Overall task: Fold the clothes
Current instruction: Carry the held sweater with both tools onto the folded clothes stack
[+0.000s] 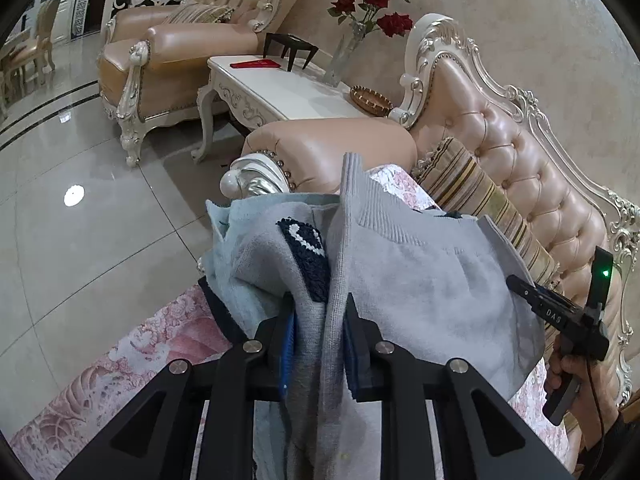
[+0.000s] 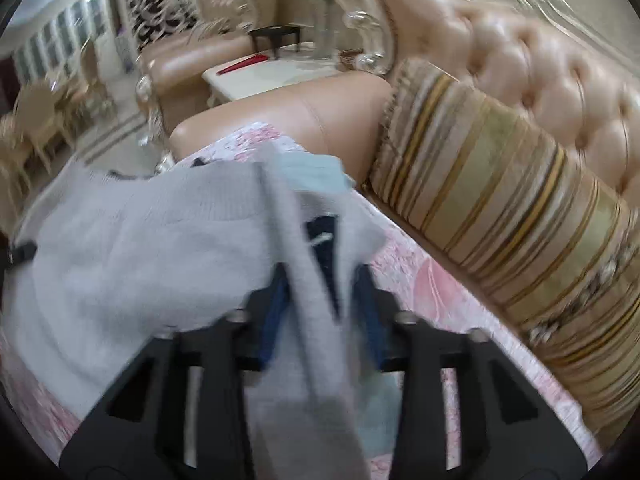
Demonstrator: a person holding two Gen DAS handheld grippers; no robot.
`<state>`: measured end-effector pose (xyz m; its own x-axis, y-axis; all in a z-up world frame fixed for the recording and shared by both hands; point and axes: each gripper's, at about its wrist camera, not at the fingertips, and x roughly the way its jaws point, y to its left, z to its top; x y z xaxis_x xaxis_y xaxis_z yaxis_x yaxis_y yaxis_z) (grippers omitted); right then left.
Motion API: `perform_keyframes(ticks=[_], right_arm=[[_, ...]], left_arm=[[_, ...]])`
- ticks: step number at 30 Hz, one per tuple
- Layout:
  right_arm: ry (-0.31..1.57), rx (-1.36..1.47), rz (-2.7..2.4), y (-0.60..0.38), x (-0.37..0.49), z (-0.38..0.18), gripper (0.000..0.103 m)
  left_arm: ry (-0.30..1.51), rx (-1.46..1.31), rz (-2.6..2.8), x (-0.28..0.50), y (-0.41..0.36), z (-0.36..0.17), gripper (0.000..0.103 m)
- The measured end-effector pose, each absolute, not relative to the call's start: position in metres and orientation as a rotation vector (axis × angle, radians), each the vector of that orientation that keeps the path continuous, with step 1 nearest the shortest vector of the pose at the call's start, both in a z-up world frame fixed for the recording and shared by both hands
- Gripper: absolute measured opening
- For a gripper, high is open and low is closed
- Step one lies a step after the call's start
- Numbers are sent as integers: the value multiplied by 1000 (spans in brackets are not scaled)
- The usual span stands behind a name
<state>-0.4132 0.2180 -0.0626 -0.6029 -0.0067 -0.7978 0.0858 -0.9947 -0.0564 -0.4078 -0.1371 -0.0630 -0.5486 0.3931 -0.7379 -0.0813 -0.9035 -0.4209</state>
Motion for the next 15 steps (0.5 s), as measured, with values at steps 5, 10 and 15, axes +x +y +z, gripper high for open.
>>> perform_keyframes(ticks=[5, 10, 15], right_arm=[[203, 1304, -2788, 206, -414, -43, 25], [254, 1354, -2771, 204, -428, -52, 25], [221, 1354, -2791, 216, -427, -63, 50]], left_arm=[[-530, -1265, 2524, -401, -139, -52, 19], [-573, -1304, 2535, -406, -142, -67, 20], [-597, -1314, 2492, -406, -151, -72, 28]])
